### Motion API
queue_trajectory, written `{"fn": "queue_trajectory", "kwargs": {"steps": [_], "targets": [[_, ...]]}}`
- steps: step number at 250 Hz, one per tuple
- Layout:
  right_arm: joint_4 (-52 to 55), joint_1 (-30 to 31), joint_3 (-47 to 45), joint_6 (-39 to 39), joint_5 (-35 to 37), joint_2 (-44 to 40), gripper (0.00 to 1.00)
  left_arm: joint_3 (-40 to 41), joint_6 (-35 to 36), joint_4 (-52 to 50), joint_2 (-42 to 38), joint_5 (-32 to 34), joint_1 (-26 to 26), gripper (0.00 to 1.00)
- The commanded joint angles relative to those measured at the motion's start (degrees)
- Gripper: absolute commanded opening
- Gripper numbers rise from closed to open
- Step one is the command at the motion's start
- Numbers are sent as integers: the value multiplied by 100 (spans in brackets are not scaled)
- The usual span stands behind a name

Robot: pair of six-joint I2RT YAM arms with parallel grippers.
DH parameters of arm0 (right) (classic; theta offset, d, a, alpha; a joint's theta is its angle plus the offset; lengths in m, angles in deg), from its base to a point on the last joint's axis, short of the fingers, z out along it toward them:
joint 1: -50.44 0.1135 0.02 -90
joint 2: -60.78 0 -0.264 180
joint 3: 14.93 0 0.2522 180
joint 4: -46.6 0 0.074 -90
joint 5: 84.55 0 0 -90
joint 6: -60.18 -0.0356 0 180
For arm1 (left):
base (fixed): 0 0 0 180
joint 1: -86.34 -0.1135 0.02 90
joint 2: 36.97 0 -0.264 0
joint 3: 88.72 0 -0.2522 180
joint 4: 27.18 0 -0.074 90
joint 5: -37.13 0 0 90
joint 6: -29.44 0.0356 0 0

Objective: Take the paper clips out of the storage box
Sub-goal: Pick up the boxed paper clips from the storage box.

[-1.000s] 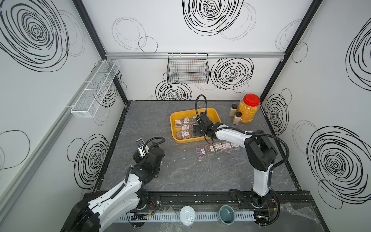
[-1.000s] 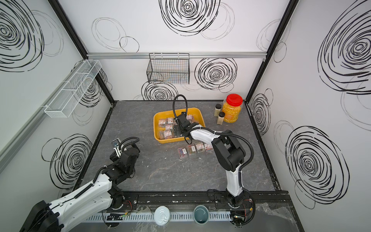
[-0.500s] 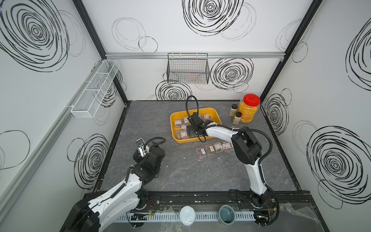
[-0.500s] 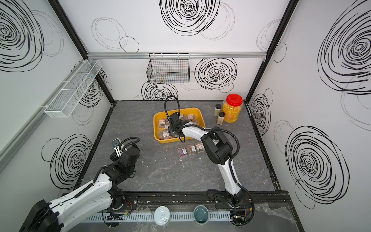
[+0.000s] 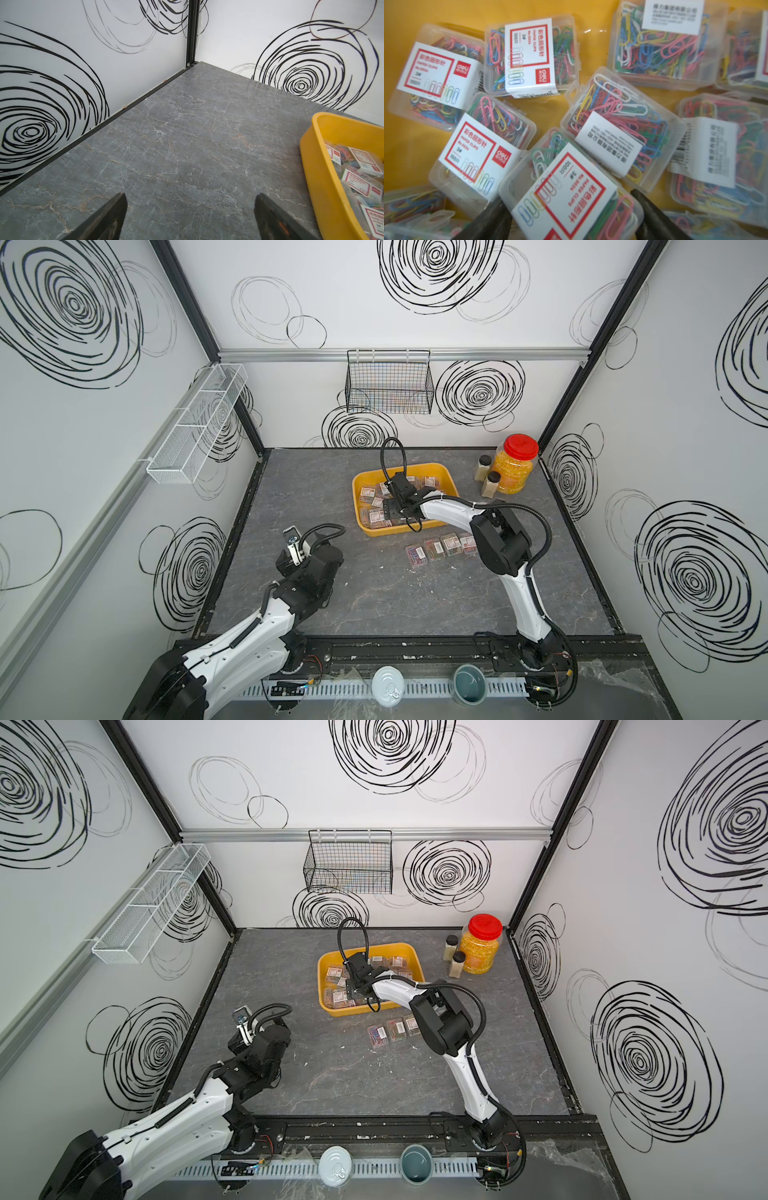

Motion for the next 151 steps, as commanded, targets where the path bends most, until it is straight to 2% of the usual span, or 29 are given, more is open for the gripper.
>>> {"fn": "queue_trajectory", "kwargs": {"steps": [1, 77, 151], "targets": [[-33, -181, -43, 85, -175, 84, 80, -177, -69, 42, 24, 189, 45, 99], [-140, -155, -131, 191, -350, -297, 60, -221, -148, -40, 86, 309, 99, 99], [-424, -109, -386, 154, -459, -994, 48, -252, -152, -65, 148, 371, 145, 99]]}}
